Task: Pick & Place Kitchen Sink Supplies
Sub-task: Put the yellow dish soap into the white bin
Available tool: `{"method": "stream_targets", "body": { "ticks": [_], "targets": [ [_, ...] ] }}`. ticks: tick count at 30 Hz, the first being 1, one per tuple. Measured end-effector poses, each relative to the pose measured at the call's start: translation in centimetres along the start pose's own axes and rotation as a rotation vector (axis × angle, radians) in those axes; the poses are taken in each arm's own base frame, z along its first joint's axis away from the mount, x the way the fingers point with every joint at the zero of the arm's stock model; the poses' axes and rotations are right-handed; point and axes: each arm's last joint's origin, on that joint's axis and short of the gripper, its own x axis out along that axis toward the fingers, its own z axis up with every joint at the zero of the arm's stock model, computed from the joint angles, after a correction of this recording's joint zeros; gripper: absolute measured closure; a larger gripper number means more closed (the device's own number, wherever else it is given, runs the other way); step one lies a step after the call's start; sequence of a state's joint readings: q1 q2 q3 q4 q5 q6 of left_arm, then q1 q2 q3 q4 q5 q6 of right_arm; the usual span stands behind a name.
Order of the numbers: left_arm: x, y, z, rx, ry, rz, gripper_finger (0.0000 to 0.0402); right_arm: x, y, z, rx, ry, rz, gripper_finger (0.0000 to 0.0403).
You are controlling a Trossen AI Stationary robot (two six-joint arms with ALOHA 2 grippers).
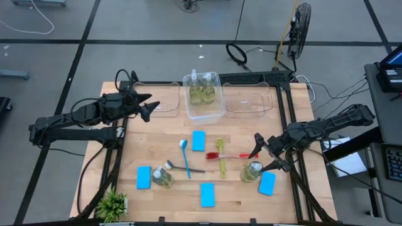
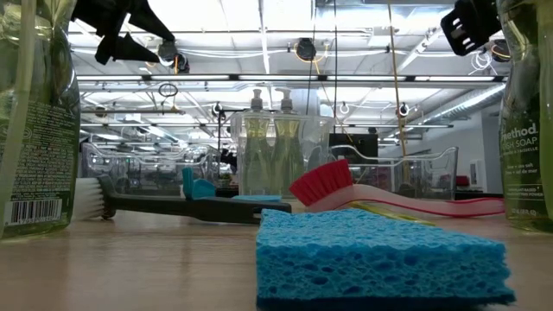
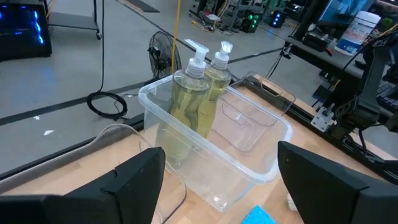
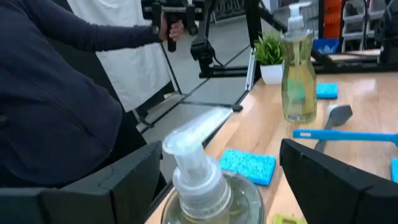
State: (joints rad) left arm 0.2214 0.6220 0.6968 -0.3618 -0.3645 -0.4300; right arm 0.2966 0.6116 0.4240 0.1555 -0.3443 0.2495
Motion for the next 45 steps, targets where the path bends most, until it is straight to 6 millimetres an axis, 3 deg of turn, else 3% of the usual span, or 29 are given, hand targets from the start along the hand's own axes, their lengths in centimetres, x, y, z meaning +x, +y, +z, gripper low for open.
{"method": "stream_targets", "body": {
  "ticks": [12,24,37,45],
  "targets": [
    [0.0,-0.07,-0.03,-0.006,0.01,-0.022,0.0072,0.55,-0.31,-0.41,0.125,0.037,-0.011,0.0087],
    [0.0,-0.07,-0.03,-0.028,0.011,-0.024,0.0093,0.55,-0.31,-0.4,0.143,0.036,-0.012,0.0087],
    [0.0,-0.07,-0.04,-0.027,0.012,-0.024,0.0071,0.55,-0.31,-0.4,0.145,0.036,-0.014,0.0087],
    [0.0,-0.07,-0.04,-0.027,0.012,-0.024,0.0083,0.55,-0.31,-0.4,0.145,0.036,-0.014,0.0087]
  ]
}}
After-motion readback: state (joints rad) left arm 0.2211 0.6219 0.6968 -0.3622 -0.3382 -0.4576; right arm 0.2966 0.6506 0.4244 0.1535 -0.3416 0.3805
